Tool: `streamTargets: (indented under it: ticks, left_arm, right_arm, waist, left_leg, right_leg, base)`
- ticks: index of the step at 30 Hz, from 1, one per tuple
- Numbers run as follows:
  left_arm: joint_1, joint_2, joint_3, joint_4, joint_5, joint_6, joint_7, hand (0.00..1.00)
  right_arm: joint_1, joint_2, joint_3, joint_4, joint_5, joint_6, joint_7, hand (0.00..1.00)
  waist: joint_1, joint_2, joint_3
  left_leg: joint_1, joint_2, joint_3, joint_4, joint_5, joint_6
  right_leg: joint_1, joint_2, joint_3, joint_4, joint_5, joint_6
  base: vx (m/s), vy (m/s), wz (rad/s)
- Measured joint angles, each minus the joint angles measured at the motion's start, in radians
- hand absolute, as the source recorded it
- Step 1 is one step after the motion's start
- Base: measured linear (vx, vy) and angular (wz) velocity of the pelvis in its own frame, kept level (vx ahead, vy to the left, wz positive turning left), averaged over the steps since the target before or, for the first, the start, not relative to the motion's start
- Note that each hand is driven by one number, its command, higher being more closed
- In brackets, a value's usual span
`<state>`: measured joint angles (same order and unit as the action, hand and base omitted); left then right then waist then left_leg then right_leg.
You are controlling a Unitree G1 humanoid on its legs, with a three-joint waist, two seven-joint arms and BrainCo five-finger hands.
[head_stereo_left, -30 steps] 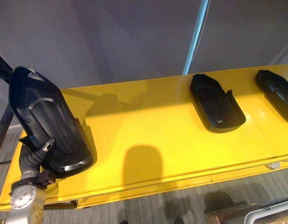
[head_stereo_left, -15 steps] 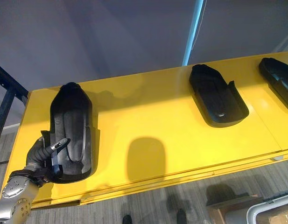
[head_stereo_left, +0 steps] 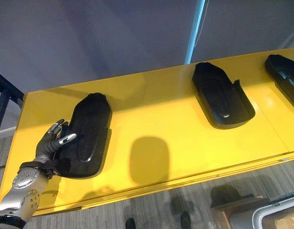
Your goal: Walk over and take plastic housings, then place them on the shelf
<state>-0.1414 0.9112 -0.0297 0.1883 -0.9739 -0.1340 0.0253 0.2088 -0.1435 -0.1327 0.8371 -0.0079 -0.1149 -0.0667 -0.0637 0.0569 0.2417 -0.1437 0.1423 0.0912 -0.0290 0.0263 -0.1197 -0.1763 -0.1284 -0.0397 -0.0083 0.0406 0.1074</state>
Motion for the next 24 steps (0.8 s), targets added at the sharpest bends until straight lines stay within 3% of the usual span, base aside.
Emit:
streamTargets:
  ticks: [8,14,18,21,22,24]
  left_arm:
    - [-0.041,-0.147,-0.012,-0.031,-0.073,-0.010,0.085,0.00]
    - [0.121,-0.410,0.163,-0.241,-0.012,-0.019,0.198,0.00]
    - [0.227,-0.597,0.270,-0.394,0.109,-0.020,0.253,0.00]
    - [0.295,-0.697,0.336,-0.492,0.308,-0.018,0.282,0.00]
    - [0.313,-0.727,0.350,-0.516,0.397,-0.016,0.291,1.00]
    - [0.337,-0.776,0.358,-0.574,0.520,-0.017,0.303,1.00]
  right_arm:
    - [-0.017,0.006,-0.004,0.014,0.000,0.030,-0.004,0.00]
    - [-0.019,0.032,-0.054,0.029,-0.006,0.037,-0.003,0.00]
    - [-0.019,0.041,-0.089,0.058,-0.027,0.049,0.014,0.00]
    - [-0.019,0.042,-0.113,0.089,-0.038,0.052,0.028,0.00]
    - [-0.019,0.043,-0.125,0.101,-0.038,0.052,0.032,0.00]
    - [-0.019,0.044,-0.139,0.125,-0.038,0.051,0.037,0.00]
  waist:
    - [-0.005,0.000,0.000]
    - [-0.001,-0.001,-0.003]
    - [0.022,0.001,-0.037]
    - [0.037,0.001,-0.057]
    - [0.043,0.003,-0.066]
    - [0.047,0.003,-0.081]
  left_leg:
    - [0.034,-0.001,0.000,-0.003,0.001,0.001]
    - [0.058,-0.002,0.000,-0.015,0.002,0.002]
    - [0.068,-0.002,-0.004,-0.020,0.002,0.002]
    - [0.078,-0.002,-0.015,-0.017,0.002,0.002]
    - [0.088,-0.002,-0.022,-0.017,0.001,0.001]
    - [0.094,-0.002,-0.032,-0.019,0.001,0.001]
  right_leg:
    - [0.039,-0.001,-0.002,-0.013,0.006,0.002]
    - [0.060,-0.001,-0.003,-0.020,0.006,0.002]
    - [0.073,-0.001,-0.004,-0.022,0.005,0.002]
    - [0.088,-0.001,-0.010,-0.018,-0.002,0.007]
    - [0.103,-0.001,-0.016,-0.016,-0.008,0.008]
    - [0.110,-0.002,-0.025,0.002,-0.029,0.011]
  base:
    - [0.00,0.000,0.00]
    - [0.02,0.008,0.00]
    - [0.04,0.029,0.04]
    - [0.00,0.016,0.11]
    - [-0.02,0.012,0.17]
    - [-0.04,0.010,0.16]
